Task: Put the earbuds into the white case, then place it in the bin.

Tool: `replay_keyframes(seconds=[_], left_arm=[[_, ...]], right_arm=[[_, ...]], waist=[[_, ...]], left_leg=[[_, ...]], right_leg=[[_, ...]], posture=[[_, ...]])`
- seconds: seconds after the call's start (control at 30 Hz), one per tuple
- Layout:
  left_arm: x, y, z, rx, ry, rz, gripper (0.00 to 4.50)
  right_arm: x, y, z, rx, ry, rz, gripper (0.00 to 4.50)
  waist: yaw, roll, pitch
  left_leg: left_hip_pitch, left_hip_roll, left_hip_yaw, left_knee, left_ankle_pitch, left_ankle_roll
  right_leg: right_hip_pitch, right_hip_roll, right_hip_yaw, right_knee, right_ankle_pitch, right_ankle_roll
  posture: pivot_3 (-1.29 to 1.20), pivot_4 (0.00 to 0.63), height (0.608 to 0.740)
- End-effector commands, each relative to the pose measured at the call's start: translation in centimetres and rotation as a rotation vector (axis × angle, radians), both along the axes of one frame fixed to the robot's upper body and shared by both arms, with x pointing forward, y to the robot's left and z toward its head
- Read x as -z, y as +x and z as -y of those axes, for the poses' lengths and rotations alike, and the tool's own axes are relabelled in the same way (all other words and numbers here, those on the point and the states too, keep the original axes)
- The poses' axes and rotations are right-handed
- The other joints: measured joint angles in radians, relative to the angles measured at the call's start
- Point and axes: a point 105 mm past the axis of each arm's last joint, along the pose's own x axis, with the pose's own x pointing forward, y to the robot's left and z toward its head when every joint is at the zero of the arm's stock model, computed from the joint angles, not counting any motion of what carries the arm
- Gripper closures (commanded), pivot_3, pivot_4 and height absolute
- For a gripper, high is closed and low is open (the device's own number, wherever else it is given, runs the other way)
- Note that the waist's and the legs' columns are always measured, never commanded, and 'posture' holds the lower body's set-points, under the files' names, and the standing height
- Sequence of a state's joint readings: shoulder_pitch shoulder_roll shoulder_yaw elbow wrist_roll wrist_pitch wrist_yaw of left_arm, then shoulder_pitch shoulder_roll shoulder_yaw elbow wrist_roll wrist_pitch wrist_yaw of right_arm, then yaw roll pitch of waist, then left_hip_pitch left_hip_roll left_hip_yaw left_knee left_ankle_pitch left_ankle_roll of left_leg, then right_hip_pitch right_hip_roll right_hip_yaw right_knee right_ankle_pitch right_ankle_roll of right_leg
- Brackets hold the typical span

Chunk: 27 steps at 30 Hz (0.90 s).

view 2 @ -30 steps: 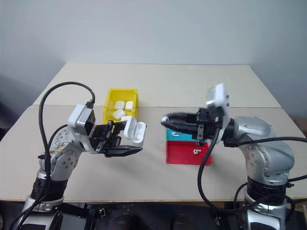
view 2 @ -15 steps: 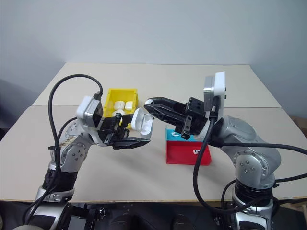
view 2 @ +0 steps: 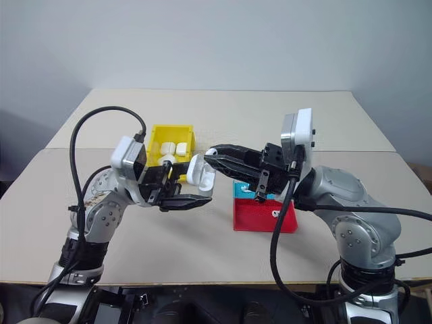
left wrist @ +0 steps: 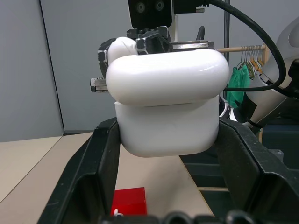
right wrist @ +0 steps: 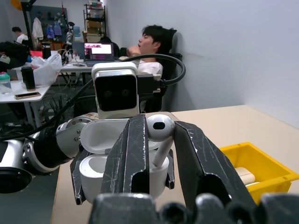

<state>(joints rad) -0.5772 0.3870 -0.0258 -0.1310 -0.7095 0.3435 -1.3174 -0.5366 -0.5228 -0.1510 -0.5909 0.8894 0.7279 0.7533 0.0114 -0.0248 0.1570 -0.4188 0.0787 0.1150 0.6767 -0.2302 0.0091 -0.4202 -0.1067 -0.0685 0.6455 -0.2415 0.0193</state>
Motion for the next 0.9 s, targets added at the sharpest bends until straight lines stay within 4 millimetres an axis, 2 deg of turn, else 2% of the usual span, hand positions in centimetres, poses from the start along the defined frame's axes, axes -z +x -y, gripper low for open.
replay_keyframes(seconds=[0.03,0.5,0.53,0.7,0.73,0.9], left_arm=[[-1.1,-0.6,0.1,0.026,-0.03,0.047,1.74],[-1.1,-0.5,0.0,0.019,-0.037,0.048,1.74],[-1.1,-0.4,0.0,0.018,-0.037,0.05,1.74],[-1.3,0.0,-0.2,0.0,-0.038,0.066,1.74],[-1.4,0.1,-0.3,-0.01,-0.043,0.066,1.74],[-1.3,0.3,-0.6,-0.033,-0.048,0.068,1.74]], right_arm=[[0.3,-0.4,-0.6,-0.024,-0.025,-0.001,3.88],[1.1,0.2,-0.8,0.0,-0.066,-0.008,3.88],[1.1,0.1,-0.7,-0.006,-0.072,-0.01,3.15],[1.5,0.0,-0.4,-0.019,-0.111,-0.003,1.48],[1.3,0.6,-0.1,0.01,-0.12,0.01,1.23],[-0.9,2.7,2.0,0.111,-0.115,0.06,1.23]], waist=[[0.0,0.0,0.0],[0.0,0.0,0.0],[0.0,0.0,0.0],[0.0,0.0,0.0],[0.0,0.0,0.0],[0.0,0.0,0.0]], left_leg=[[0.0,0.0,0.0,0.0,0.0,0.0],[0.0,0.0,0.0,0.0,0.0,0.0],[0.0,0.0,0.0,0.0,0.0,0.0],[0.0,0.0,0.0,0.0,0.0,0.0],[0.0,0.0,0.0,0.0,0.0,0.0],[0.0,0.0,0.0,0.0,0.0,0.0]], right_leg=[[0.0,0.0,0.0,0.0,0.0,0.0],[0.0,0.0,0.0,0.0,0.0,0.0],[0.0,0.0,0.0,0.0,0.0,0.0],[0.0,0.0,0.0,0.0,0.0,0.0],[0.0,0.0,0.0,0.0,0.0,0.0],[0.0,0.0,0.0,0.0,0.0,0.0]], posture=[[0.0,0.15,0.74],[0.0,0.15,0.74],[0.0,0.15,0.74],[0.0,0.15,0.74],[0.0,0.15,0.74],[0.0,0.15,0.74]])
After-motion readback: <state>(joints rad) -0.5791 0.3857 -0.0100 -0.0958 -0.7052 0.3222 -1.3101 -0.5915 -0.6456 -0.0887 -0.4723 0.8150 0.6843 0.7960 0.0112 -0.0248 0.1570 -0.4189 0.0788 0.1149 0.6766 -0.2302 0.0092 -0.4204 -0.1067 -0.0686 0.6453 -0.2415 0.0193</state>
